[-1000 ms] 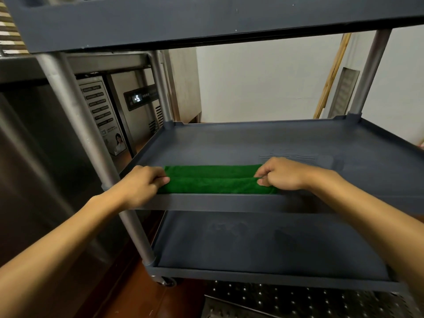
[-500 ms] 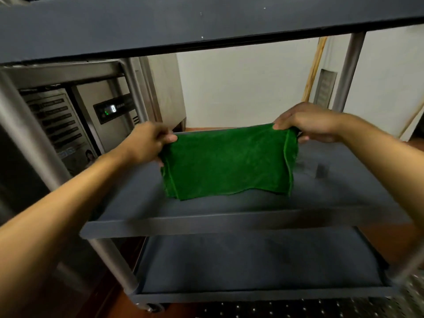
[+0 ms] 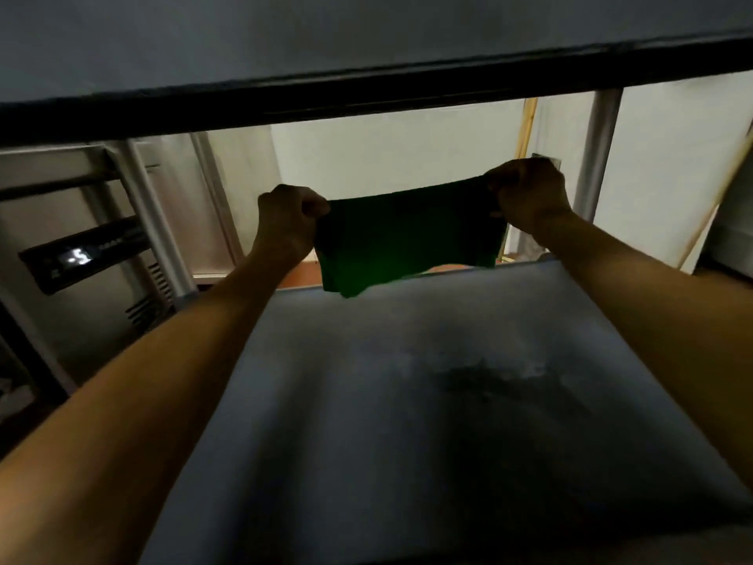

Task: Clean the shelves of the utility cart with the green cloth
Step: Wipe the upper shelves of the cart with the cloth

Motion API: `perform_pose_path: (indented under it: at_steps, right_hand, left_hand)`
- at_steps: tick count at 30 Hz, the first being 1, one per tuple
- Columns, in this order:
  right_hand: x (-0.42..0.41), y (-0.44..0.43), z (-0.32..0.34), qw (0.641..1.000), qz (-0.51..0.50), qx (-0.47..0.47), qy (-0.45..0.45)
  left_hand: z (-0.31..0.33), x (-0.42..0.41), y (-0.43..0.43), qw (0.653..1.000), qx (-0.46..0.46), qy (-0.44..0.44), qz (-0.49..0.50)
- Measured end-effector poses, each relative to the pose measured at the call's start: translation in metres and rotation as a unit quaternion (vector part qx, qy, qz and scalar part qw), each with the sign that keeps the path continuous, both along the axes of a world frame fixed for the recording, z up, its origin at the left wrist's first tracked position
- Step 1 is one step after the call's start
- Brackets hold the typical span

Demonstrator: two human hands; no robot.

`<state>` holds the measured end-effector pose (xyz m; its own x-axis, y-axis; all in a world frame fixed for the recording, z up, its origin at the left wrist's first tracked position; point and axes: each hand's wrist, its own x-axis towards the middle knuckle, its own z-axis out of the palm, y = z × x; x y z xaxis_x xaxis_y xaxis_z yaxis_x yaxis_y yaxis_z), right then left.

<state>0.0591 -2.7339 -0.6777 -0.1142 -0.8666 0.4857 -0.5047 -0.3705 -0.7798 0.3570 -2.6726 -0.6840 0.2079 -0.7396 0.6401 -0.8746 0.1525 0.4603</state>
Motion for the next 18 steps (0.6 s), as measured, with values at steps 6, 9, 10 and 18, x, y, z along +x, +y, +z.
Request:
perform_pose_path:
  at_steps: [6, 9, 10, 18]
  right_hand:
    - [-0.01, -0.041, -0.082, 0.951, 0.015, 0.049, 0.306]
    - [-0.018, -0.041, -0.124, 0.899, 0.065, 0.132, 0.413]
    - [-0.019, -0.04, -0.131, 0.9, 0.067, 0.133, 0.409]
    - [-0.025, -0.018, -0.143, 0.909, 0.066, 0.134, 0.39]
  left_hand:
    - [-0.08, -0.012, -0.051, 0.985, 0.138, -0.106, -0.004]
    - [-0.13, -0.016, -0.051, 0.956, 0.243, -0.157, -0.051]
    - [-0.142, -0.013, -0.052, 0.953, 0.257, -0.147, -0.064]
    - [-0.151, -0.009, -0.041, 0.95, 0.279, -0.12, -0.077]
